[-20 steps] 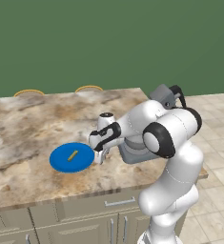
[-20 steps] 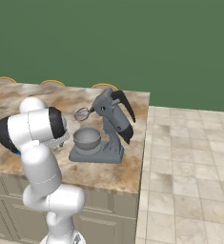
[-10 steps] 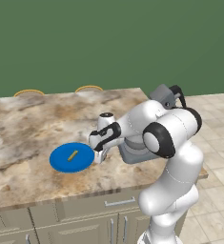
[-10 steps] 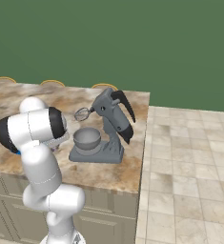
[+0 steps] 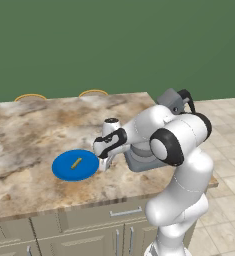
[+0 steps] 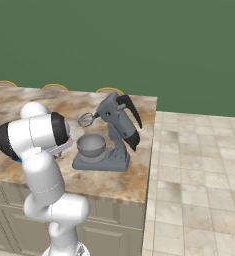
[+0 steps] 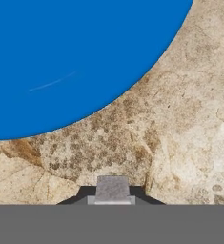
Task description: Add butter and sugar cubes to the stand mixer bowl and then turn on the stand mixer to begin making frosting.
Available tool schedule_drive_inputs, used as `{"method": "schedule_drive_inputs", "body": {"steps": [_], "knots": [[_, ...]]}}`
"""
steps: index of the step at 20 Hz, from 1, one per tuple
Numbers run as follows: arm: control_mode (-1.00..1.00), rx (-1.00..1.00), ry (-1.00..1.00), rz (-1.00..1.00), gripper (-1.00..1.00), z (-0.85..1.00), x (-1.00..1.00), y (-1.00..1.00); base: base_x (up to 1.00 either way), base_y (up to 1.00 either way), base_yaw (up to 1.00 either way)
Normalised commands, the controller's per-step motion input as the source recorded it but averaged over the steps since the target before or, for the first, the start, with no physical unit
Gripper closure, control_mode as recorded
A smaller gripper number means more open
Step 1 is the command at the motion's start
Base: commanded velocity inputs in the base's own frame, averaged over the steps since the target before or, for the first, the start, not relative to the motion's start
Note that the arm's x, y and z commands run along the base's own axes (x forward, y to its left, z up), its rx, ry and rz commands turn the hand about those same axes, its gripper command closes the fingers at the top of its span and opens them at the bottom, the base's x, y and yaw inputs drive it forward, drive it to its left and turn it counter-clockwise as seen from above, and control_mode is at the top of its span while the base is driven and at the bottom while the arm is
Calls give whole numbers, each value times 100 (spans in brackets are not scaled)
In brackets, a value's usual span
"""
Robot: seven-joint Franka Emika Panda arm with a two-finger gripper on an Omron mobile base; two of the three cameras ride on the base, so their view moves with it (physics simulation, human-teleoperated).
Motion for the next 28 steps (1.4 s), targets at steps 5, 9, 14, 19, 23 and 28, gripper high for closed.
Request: {"method": "schedule_drive_inputs", "body": {"steps": [5, 9, 14, 19, 23, 28], "knots": [[-100, 0, 0, 0, 100, 0, 0, 0, 0, 0, 0], [-100, 0, 0, 0, 100, 0, 0, 0, 0, 0, 0], [-100, 0, 0, 0, 100, 9, 0, 0, 0, 0, 0], [-100, 0, 0, 0, 100, 38, 0, 0, 0, 0, 0], [-100, 0, 0, 0, 100, 49, 0, 0, 0, 0, 0], [-100, 0, 0, 0, 100, 52, -15, -3, 0, 0, 0]]}}
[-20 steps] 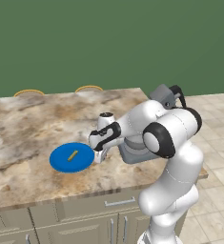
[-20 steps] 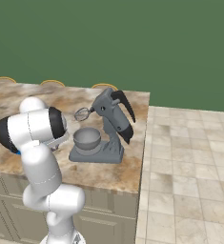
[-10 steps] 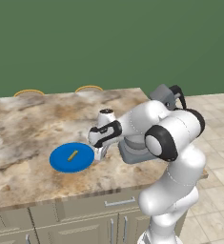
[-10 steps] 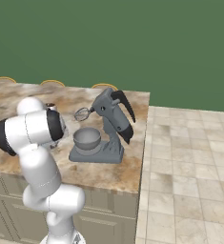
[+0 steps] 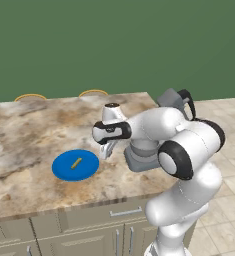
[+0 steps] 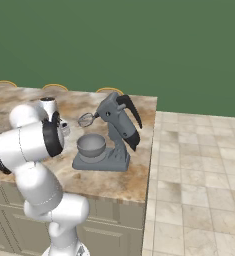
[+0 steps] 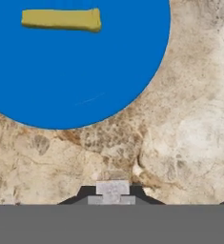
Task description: Add butter and sugar cubes to the stand mixer bowl and then turn on the stand mixer to begin making frosting.
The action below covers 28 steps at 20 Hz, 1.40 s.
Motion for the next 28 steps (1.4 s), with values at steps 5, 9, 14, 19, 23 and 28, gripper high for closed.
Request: {"method": "schedule_drive_inputs", "body": {"steps": [5, 9, 14, 19, 23, 28], "knots": [[-100, 0, 0, -1, 100, 45, -50, -19, 0, 0, 0], [-100, 0, -2, -6, 100, 29, -80, -30, 0, 0, 0], [-100, 0, -6, -16, 100, 33, -73, -23, 0, 0, 0], [-100, 0, -1, -24, 100, 63, -18, -7, 0, 0, 0], [-100, 0, 0, -31, 100, 72, 0, -11, 0, 0, 0], [-100, 0, 0, -34, 100, 49, -2, -34, 0, 0, 0]]}}
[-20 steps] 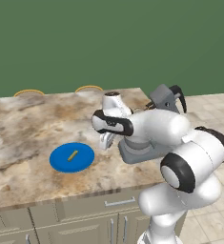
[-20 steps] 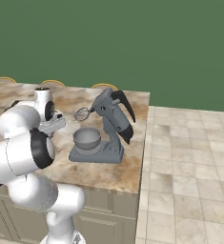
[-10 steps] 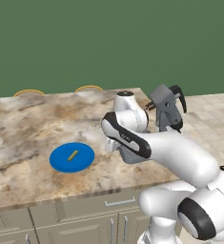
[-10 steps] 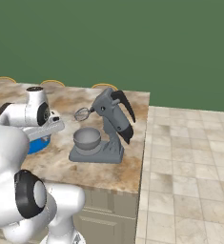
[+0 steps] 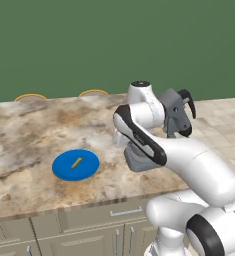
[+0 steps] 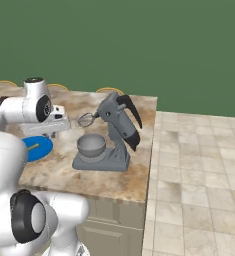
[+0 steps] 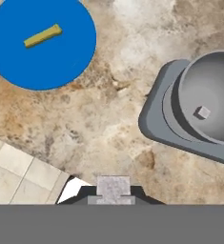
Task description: Add butter and sugar cubes to the stand mixer bowl and then turn on the stand mixer to begin making frosting.
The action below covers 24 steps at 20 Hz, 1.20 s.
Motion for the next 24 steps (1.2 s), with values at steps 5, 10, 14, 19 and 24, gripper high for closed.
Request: {"method": "schedule_drive_inputs", "body": {"steps": [5, 10, 14, 19, 24], "knots": [[-100, -3, -8, -32, 100, 10, -2, -42, 0, 0, 0], [-100, -1, -13, -29, 100, 1, -1, -49, 0, 0, 0], [-100, 0, -15, -22, 100, 0, -6, -54, 0, 0, 0], [-100, 0, -13, -13, 100, -1, -1, -56, 0, 0, 0], [-100, 0, -15, -2, 100, -26, 10, -32, 0, 0, 0]]}}
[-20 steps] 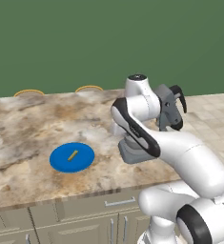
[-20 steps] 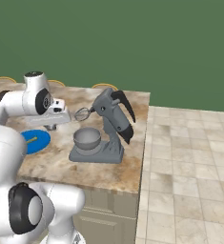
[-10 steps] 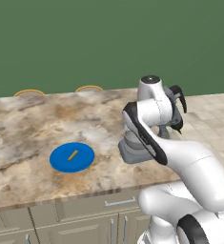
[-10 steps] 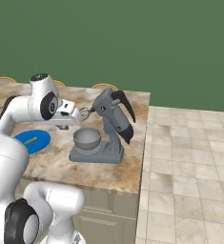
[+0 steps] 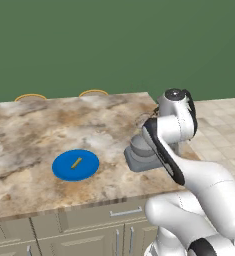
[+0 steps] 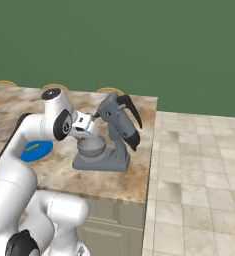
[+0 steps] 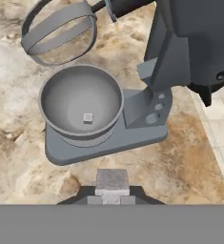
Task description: Add butter and sugar cubes to the stand mixer bowl and then turn on the stand mixer to begin making frosting.
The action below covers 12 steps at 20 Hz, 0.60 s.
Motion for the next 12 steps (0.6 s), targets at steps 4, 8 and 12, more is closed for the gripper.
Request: {"method": "schedule_drive_inputs", "body": {"steps": [4, 8, 12], "knots": [[-100, 0, -2, 0, 100, -24, 35, -5, 0, 0, 0], [-100, 2, 0, 0, 100, -6, 51, 0, 0, 0, 0], [-100, 5, 1, 0, 100, -1, 46, 0, 0, 0, 0]]}}
